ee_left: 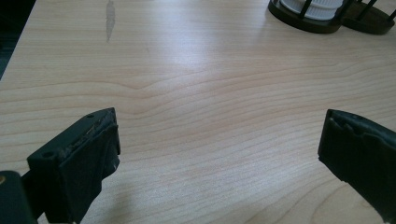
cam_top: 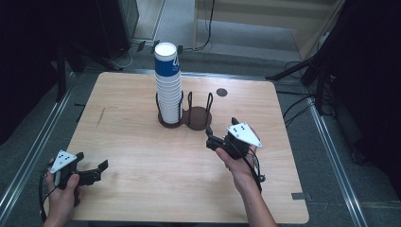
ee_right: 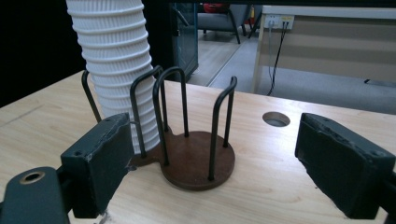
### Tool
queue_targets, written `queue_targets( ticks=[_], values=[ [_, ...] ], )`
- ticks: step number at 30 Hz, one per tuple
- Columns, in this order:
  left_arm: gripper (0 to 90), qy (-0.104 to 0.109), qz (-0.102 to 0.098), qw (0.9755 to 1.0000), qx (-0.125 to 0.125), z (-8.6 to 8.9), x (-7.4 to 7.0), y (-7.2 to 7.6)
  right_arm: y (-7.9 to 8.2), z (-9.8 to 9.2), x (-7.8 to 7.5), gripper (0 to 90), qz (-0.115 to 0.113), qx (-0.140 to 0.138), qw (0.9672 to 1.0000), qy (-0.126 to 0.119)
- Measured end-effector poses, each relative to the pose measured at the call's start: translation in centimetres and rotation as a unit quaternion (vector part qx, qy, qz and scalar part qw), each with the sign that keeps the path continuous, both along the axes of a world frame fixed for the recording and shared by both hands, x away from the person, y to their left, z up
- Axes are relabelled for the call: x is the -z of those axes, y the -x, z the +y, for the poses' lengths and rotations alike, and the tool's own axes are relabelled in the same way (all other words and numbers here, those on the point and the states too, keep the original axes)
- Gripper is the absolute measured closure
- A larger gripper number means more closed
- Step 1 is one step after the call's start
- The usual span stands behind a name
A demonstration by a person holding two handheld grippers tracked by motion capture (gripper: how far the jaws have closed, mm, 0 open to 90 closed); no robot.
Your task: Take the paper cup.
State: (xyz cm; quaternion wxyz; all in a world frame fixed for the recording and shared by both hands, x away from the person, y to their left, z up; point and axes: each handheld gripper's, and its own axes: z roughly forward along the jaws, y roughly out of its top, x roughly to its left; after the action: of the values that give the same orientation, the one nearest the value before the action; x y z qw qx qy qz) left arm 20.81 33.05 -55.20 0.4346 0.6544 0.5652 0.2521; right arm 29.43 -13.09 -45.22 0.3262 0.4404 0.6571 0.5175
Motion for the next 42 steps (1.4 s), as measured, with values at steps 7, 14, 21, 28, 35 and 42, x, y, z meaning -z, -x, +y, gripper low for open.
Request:
queue_targets(
  ticks=[7, 14, 21, 28, 35, 42],
  values=[
    [0.0, -0.003, -0.002, 1.0000, 0.001, 0.0, 0.0, 0.0, -0.7, 1.6, -0.7, 8.1, 0.007, -0.014, 0.9999, 0.001],
    [0.0, -0.004, -0.002, 1.0000, 0.001, -0.1, 0.0, 0.0, -1.5, 3.1, -1.4, 6.3, 0.008, -0.022, 0.9997, -0.006],
    [0.0, -0.009, -0.003, 1.0000, 0.002, -0.2, 0.0, 0.0, -2.1, 4.6, -2.0, 4.1, 0.004, -0.030, 0.9995, 0.000],
    [0.0, -0.012, -0.004, 0.9999, 0.001, -0.3, 0.0, 0.0, -2.7, 5.8, -2.5, 1.6, -0.001, -0.035, 0.9994, -0.001],
    [0.0, -0.012, -0.004, 0.9999, 0.000, -0.4, 0.0, 0.0, -3.2, 7.1, -3.0, 3.1, -0.006, -0.051, 0.9986, 0.009],
    [0.0, -0.015, -0.004, 0.9999, 0.002, -0.4, 0.0, 0.1, -4.5, 8.6, -4.1, 2.6, -0.013, -0.051, 0.9986, 0.010]
  ],
)
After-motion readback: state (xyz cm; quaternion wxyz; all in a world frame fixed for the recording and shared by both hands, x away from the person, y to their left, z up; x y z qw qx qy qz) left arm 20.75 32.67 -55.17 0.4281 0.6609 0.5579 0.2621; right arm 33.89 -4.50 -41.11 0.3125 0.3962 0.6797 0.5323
